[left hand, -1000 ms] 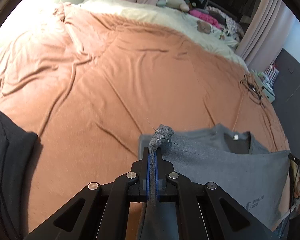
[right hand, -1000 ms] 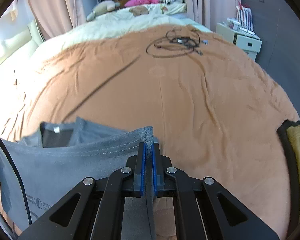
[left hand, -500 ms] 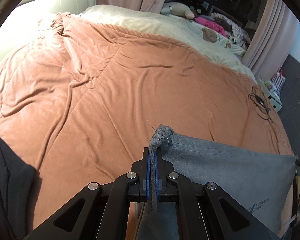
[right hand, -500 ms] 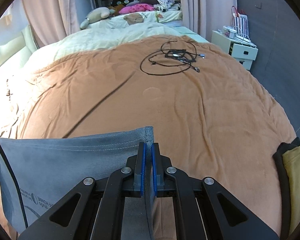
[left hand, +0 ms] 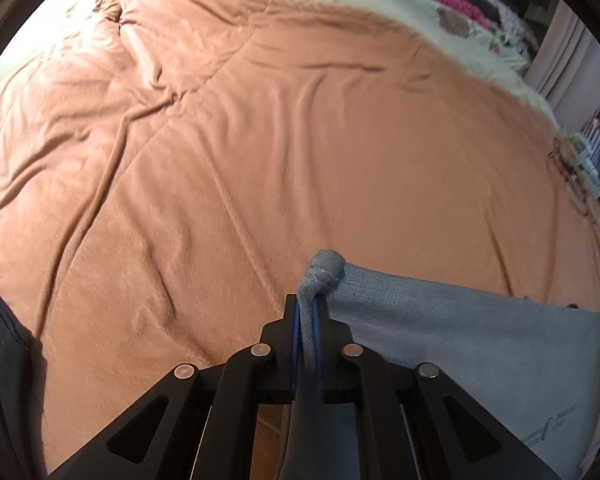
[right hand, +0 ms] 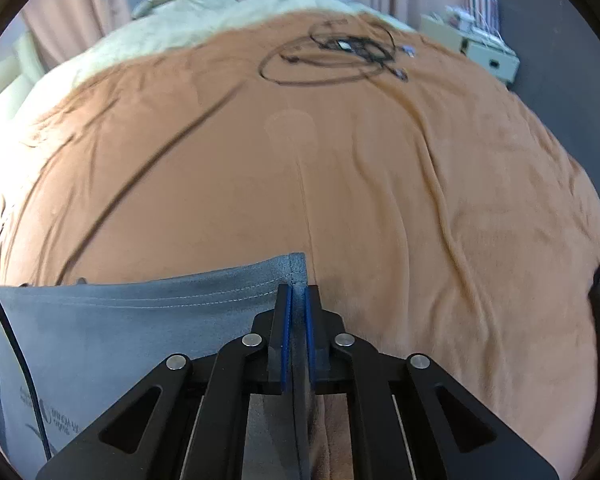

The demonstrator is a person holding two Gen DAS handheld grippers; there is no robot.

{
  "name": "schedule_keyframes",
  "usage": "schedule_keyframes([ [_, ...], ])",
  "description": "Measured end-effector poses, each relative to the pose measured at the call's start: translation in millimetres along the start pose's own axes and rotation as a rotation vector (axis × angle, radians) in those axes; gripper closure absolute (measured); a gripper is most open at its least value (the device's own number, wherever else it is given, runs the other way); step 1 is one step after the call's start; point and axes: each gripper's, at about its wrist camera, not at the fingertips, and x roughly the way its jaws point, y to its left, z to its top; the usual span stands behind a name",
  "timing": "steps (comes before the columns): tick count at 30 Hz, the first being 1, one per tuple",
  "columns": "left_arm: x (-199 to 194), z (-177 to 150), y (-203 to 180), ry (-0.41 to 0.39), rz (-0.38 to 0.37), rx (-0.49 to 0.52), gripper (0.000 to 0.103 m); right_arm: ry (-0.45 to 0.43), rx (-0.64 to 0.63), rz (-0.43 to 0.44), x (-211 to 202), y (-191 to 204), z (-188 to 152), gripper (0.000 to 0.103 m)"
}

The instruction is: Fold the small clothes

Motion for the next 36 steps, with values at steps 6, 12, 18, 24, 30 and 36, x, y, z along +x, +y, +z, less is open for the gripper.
schedule_keyframes([
  [6, -23, -5, -13, -0.049, 0.035, 0.054, 0.064, -0.042, -0.01, -0.001, -12, 5, 3, 0.054],
  [12, -40, -10, -28, -0.042, -0.049, 0.071, 0.064, -0.068, -0.082, 0.081, -38, 37, -9, 0.051],
  [18, -39, -28, -72, -0.007, -0.122, 0.152, 0.064, -0.022, -0.173, 0.153, -32, 82, -22, 0.061],
  [24, -22, -42, -113, 0.054, -0.182, 0.202, 0.064, 0.061, -0.197, 0.218, -5, 109, -26, 0.076],
  [30, 5, -51, -146, 0.105, -0.21, 0.267, 0.064, 0.113, -0.218, 0.247, 30, 129, -18, 0.084],
  [36, 30, -46, -166, 0.109, -0.181, 0.279, 0.067, 0.121, -0.213, 0.217, 64, 142, -3, 0.094],
])
